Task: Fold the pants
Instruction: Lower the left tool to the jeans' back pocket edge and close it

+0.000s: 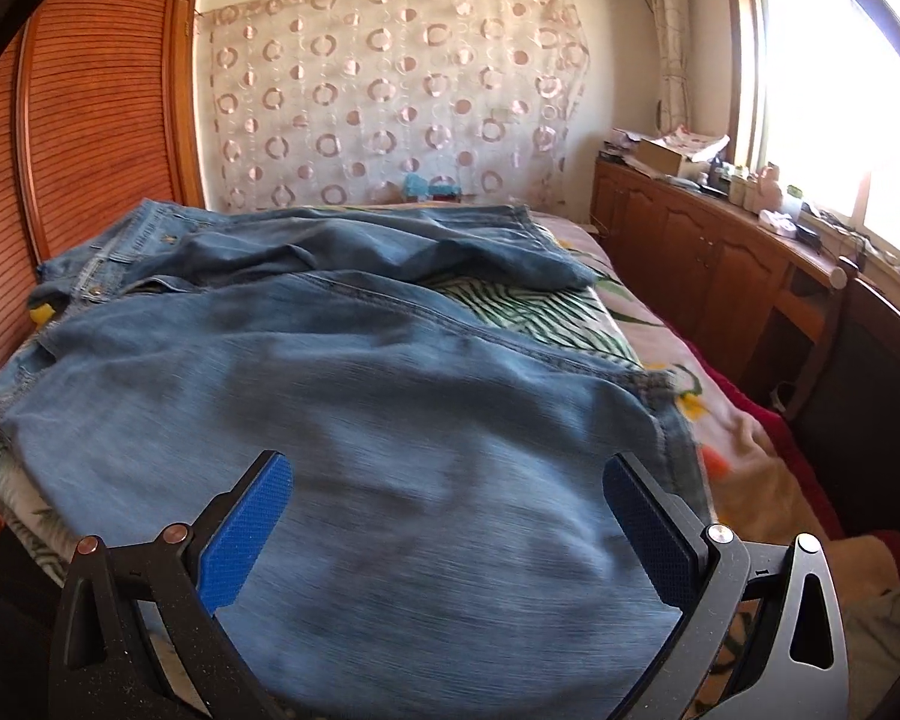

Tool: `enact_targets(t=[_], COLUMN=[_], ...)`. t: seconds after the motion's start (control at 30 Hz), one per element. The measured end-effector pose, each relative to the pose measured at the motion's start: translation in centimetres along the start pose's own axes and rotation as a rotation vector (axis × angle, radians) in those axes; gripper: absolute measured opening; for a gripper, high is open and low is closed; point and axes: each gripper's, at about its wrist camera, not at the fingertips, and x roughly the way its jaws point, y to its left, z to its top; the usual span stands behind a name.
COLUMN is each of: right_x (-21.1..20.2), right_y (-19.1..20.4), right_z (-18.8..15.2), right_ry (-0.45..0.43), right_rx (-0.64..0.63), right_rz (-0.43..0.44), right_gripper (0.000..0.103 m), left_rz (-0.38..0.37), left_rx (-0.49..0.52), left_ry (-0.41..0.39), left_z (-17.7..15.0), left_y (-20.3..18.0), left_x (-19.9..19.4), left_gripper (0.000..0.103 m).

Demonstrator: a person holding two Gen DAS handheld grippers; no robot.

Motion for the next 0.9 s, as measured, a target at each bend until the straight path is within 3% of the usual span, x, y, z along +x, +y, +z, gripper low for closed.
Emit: enact_targets(t=[0.23, 0.57, 0.63, 0.7, 0.8, 0.9], right_x=[-2.1, -2.7, -2.7, -2.6, -3.1, -3.6], right_y=[-1.5, 0.0, 0.3, 0.1, 0.8, 1.3], right_z=[-0.3, -1.0, -1.1, -0.7, -0.8, -1.0], right_ry=[0.023, 0.07, 0.093, 0.099, 0.105, 0.111], right_rx=[0.025, 0.051, 0.063, 0.067, 0.066, 0.062], right_rz=[-0.079, -0.138, -0.119, -0.107, -0.103, -0.092], right_gripper=[0.103, 0.103, 0.102, 0.102, 0.101, 0.101], left_rz=[0.002, 0.069, 0.062, 0.03, 0.006, -0.013], left_rx=[-0.047, -0.016, -0.004, 0.006, 0.023, 0.035], left_ry=[-0.012, 0.009, 0.005, 0.009, -0.011, -0.055], left_z=[0.1, 0.3, 0.3, 0.4, 0.7, 1.5], left_y=[0.9, 0.6, 0.5, 0.3, -0.1, -0.8], left_x=[-0.1, 0.9, 1.0, 1.0, 0.3, -1.1], left_gripper=[0.054, 0.059, 0.051, 0.034, 0.018, 0.014])
